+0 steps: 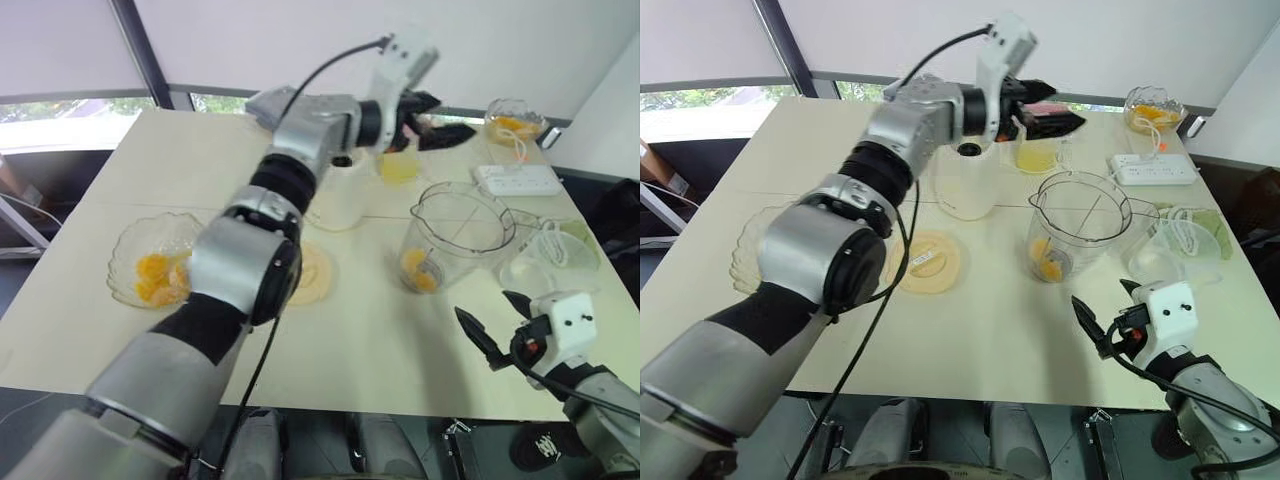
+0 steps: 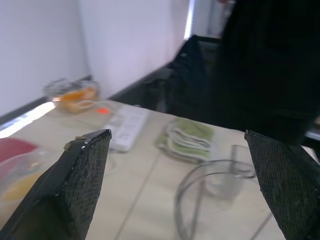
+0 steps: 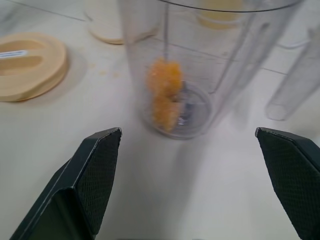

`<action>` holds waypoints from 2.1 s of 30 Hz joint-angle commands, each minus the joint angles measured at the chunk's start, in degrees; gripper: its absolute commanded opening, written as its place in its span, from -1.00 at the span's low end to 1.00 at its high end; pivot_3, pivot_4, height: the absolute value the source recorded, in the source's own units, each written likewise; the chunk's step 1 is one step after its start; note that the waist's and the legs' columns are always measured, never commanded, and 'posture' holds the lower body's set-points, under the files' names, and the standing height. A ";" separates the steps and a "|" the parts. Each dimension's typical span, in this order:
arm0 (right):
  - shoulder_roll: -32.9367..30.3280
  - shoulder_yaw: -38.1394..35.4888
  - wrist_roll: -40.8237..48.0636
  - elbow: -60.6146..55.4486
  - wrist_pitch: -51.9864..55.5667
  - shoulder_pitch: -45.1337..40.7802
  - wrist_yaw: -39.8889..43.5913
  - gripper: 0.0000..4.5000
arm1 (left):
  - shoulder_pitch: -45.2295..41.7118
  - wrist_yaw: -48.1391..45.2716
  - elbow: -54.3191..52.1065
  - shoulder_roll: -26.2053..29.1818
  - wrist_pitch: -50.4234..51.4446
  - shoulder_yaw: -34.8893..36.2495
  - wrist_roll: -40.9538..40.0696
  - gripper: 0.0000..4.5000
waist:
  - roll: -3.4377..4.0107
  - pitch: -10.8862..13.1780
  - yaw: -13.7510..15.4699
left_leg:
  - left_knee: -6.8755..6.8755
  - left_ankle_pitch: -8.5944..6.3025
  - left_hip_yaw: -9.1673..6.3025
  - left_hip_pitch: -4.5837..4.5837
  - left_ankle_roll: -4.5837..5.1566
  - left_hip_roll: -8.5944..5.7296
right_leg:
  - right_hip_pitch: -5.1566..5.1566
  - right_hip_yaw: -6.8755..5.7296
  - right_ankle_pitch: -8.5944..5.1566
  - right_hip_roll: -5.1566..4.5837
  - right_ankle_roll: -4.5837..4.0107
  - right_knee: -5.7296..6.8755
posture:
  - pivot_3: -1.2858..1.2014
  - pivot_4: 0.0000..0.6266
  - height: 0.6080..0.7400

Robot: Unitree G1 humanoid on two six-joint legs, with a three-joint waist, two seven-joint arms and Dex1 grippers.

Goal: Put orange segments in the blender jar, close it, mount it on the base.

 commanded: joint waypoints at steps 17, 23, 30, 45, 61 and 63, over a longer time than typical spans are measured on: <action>8.26 -13.32 -6.31 8.20 -8.99 -1.40 -9.60 1.00 | 44.90 -23.96 -59.57 26.27 18.82 -14.10 -8.98 0.98 | 0.39 -0.16 0.27 | 0.02 0.01 0.05 0.06 -0.02 0.17 | 0.04 0.00 0.00 -0.12 -0.05 0.08 | 0.03 -0.52 1.00; 11.96 -15.04 -8.11 7.31 -9.78 -1.21 -14.33 1.00 | 46.88 -25.28 -63.98 25.13 20.20 -14.90 -14.20 0.98 | 0.55 -0.25 0.03 | 0.10 0.01 0.11 0.29 -0.02 0.09 | 0.29 0.05 -0.10 -0.21 -0.22 0.05 | 0.03 -0.52 1.00; 14.65 -16.82 -8.00 10.97 -9.57 -4.03 -18.73 1.00 | 48.26 -28.36 -66.76 24.58 17.73 -17.51 -17.24 0.98 | 0.62 -0.28 -0.40 | 0.07 0.01 0.12 0.64 -0.02 0.10 | 0.51 0.18 -0.11 -0.16 -0.24 0.06 | 0.03 -0.52 1.00; 11.14 -13.47 -10.02 28.10 -13.27 -15.14 -18.40 1.00 | 48.70 -22.29 -67.65 24.86 15.91 -20.07 -14.63 0.98 | 0.67 -0.29 -0.59 | 0.03 0.01 0.17 0.74 -0.01 0.08 | 0.60 0.27 -0.12 -0.14 -0.25 0.02 | 0.03 -0.52 1.00; 8.85 -10.98 -11.87 43.97 -18.51 -26.20 -19.47 1.00 | 51.67 -16.96 -71.90 27.73 16.77 -19.48 -14.71 0.98 | 0.73 -0.25 -1.75 | 0.00 0.00 0.17 0.75 -0.01 0.09 | 0.59 0.28 -0.11 -0.15 -0.24 0.01 | 0.03 -0.52 1.00; 8.43 -10.84 -11.96 45.23 -19.01 -26.83 -19.42 1.00 | 51.90 -16.26 -72.27 28.00 16.53 -19.51 -14.53 0.98 | 0.74 -0.24 -1.73 | -0.01 0.00 0.17 0.75 -0.01 0.09 | 0.59 0.28 -0.11 -0.16 -0.24 0.01 | 0.03 -0.52 1.00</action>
